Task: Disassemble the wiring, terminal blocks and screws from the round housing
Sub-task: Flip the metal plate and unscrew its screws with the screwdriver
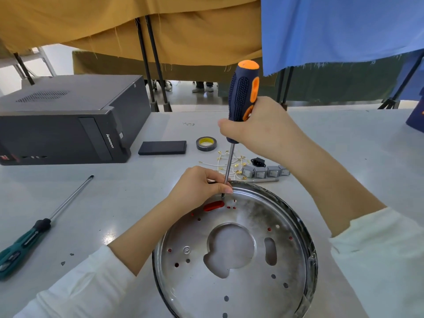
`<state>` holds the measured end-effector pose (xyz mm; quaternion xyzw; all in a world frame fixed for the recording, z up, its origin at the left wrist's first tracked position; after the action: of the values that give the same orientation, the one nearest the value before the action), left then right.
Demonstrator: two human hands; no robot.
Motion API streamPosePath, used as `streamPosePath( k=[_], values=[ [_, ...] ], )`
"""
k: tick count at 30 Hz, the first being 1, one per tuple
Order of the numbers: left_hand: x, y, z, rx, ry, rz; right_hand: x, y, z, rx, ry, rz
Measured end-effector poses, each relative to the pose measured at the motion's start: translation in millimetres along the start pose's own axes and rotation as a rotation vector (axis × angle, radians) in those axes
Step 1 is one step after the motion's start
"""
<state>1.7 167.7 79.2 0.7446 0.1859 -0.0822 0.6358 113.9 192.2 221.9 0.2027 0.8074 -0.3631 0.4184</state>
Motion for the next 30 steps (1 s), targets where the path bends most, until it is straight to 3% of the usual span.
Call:
streamPosePath(
  k=[2,6,9,13,17,19,24,30],
  values=[
    [1.3,-0.9,1.0,0.009,-0.022,-0.022,2.7,4.5,-5.6,0.024,-0.093,-0.093],
    [7.8,0.1,4.5,0.004,-0.142,0.004,6.7,6.2,-5.8,-0.050,-0.428,-0.194],
    [8.9,0.8,3.2,0.004,-0.154,0.027,8.2,7.4,-1.6,-0.078,-0.540,-0.238],
    [6.5,-1.2,1.1,-0.004,-0.101,0.029,8.2,11.7,2.5,-0.008,-0.455,-0.194],
    [3.8,-1.4,2.4,-0.012,-0.052,0.023,-7.8,7.3,8.4,0.012,-0.019,0.085],
    [3.6,-1.2,3.0,-0.024,-0.040,0.032,-11.1,2.4,11.9,0.013,0.052,0.114],
    [1.0,-1.4,3.4,-0.045,-0.013,0.071,-3.3,3.3,4.4,0.023,-0.205,-0.117],
    [-0.3,-2.7,1.5,-0.054,0.002,0.063,3.1,7.9,1.0,0.022,-0.435,-0.193]
  ],
)
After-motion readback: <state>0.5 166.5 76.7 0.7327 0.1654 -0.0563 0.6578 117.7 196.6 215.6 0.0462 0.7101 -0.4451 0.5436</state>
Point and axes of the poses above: each hand's wrist, its own z-axis away from the middle knuckle, its own x-axis out of the palm, y = z × x, the point moved 8 cm from there along -z, towards the middle knuckle, and after that the axes turned 14 degrees about z, right-handed, at the moved point
